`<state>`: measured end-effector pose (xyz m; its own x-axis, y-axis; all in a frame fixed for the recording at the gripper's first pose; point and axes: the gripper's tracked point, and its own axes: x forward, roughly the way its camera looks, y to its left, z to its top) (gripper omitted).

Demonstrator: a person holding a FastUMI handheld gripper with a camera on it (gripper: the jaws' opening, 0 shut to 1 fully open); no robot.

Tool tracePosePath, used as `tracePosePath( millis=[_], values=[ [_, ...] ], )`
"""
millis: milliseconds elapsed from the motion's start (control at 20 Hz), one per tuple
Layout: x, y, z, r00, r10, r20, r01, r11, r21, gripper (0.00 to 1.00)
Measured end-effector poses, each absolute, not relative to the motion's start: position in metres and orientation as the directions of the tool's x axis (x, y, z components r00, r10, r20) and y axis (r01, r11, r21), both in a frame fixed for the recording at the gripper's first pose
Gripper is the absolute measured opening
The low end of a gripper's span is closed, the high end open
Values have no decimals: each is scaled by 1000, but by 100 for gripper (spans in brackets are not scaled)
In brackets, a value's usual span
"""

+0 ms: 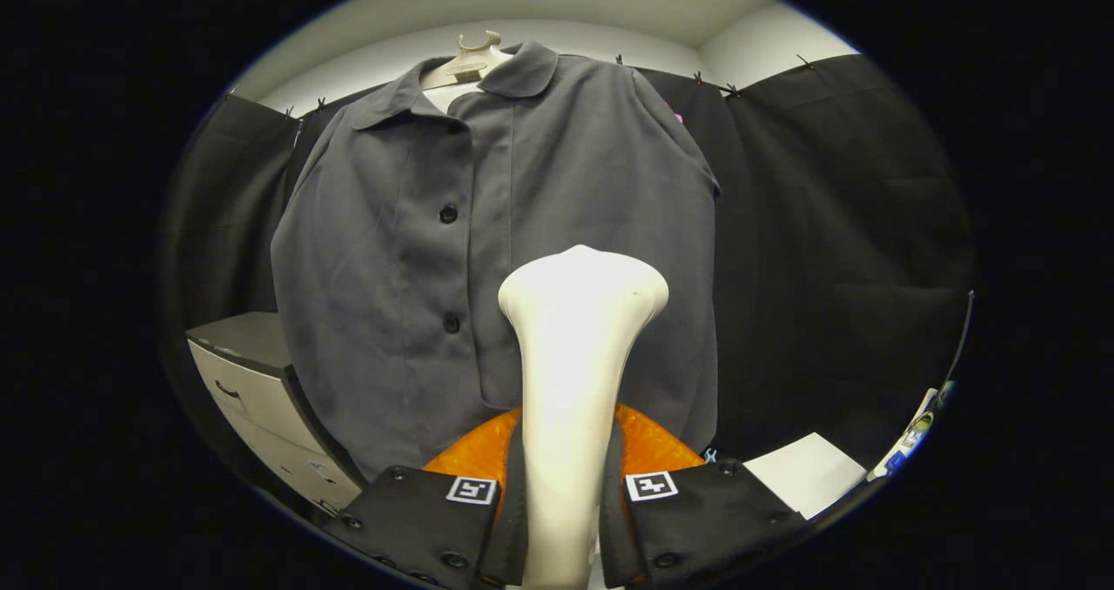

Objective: Iron the clothes twice with a garment steamer, once on the left side and once on the right side.

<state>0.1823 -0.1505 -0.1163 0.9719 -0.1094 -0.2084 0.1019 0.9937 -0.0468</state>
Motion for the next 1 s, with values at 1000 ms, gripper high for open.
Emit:
tracePosePath(
  millis=[1000],
  values=[
    [128, -165, -232, 901, -134, -414, 132, 991, -32, 40]
  ],
)
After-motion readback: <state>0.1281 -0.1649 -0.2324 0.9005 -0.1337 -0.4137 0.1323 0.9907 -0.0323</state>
